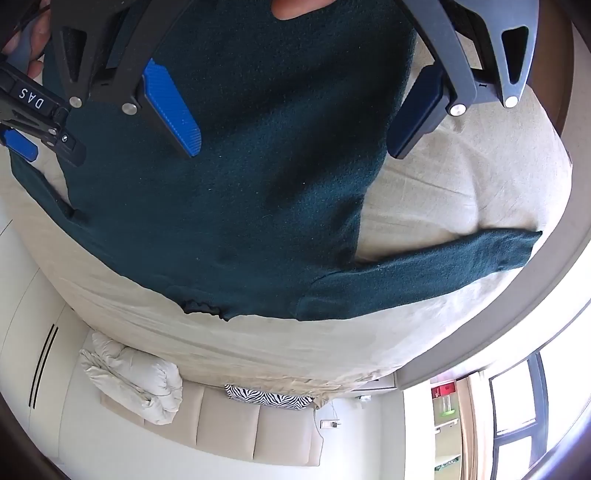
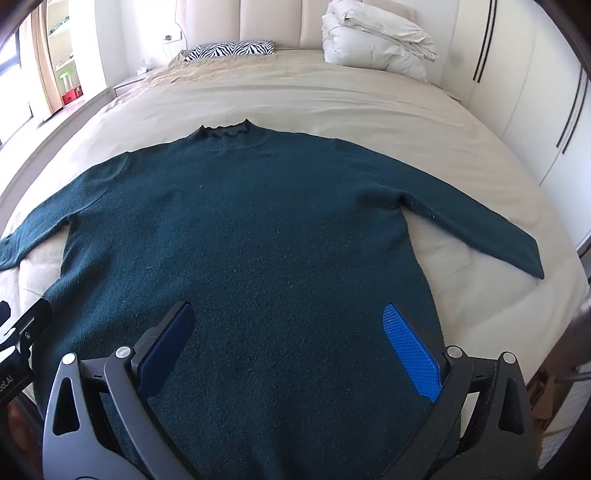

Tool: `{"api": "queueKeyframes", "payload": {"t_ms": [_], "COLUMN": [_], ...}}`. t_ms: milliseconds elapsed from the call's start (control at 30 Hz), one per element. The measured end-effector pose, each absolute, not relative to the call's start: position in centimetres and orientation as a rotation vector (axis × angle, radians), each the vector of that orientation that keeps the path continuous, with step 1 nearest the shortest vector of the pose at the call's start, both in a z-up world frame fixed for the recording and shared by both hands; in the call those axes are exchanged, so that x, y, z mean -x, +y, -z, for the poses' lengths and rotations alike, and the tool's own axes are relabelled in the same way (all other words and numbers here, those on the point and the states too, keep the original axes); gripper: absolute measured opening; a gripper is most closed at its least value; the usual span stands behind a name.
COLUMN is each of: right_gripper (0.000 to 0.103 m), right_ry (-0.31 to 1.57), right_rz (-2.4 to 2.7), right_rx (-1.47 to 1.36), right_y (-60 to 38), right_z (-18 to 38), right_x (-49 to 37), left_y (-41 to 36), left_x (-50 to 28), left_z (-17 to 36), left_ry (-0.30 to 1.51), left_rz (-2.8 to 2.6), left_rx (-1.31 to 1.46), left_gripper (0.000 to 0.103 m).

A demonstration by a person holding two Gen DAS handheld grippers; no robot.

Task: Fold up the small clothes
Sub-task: 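Grasp the cuff of the sweater sleeve with the left gripper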

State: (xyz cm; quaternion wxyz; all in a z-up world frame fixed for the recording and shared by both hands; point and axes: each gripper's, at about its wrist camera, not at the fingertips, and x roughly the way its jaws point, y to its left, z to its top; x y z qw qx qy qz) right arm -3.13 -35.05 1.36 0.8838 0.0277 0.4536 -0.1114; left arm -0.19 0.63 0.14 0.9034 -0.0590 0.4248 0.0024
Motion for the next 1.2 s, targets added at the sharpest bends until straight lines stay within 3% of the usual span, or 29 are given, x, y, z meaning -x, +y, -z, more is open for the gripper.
{"api": "queueKeyframes", "payload": {"t_ms": [200,533,700,867,900,1000,1200], "right_gripper": [0.103,0.103,0.103,0.103,0.103,0.103,0.103], "right_ry": [0.921,0.871,0.878,0.907,0.911,0.922,0.954], "right_rz": [0.144,-0.023,-0.056,-0.056,-0.056,-0.045,-0.043], "right_rx": [-0.091,-0.14,-0.113,-0.105,-0.109,-0.109,-0.108], "right_y": [-35.1,-32.2,-30.4,-29.9,-29.9,-30.0,-29.5], "right_z": [-2.3,-4.0,-3.4,-2.4,-2.2,-1.6,-0.5], "right_x": [2.2,0.3,-0.7,-1.7,-1.9,-2.3,-3.0], "left_y": [5.8,25.7,30.6,34.9,35.6,36.8,37.0], "left_x": [-0.9,-2.5,-2.6,-0.8,-0.7,-1.3,-1.3], "left_z": [-1.2,-2.5,1.2,4.1,5.0,7.3,9.1], "left_ry": [0.821,0.575,0.815,0.7,0.678,0.629,0.585], "left_rz": [-0.07,-0.392,-0.491,-0.546,-0.538,-0.466,-0.445], "left_rx": [0.154,0.666,0.764,1.045,1.119,1.239,1.308], "left_gripper": [0.103,0.103,0.102,0.101,0.099,0.073,0.072]}}
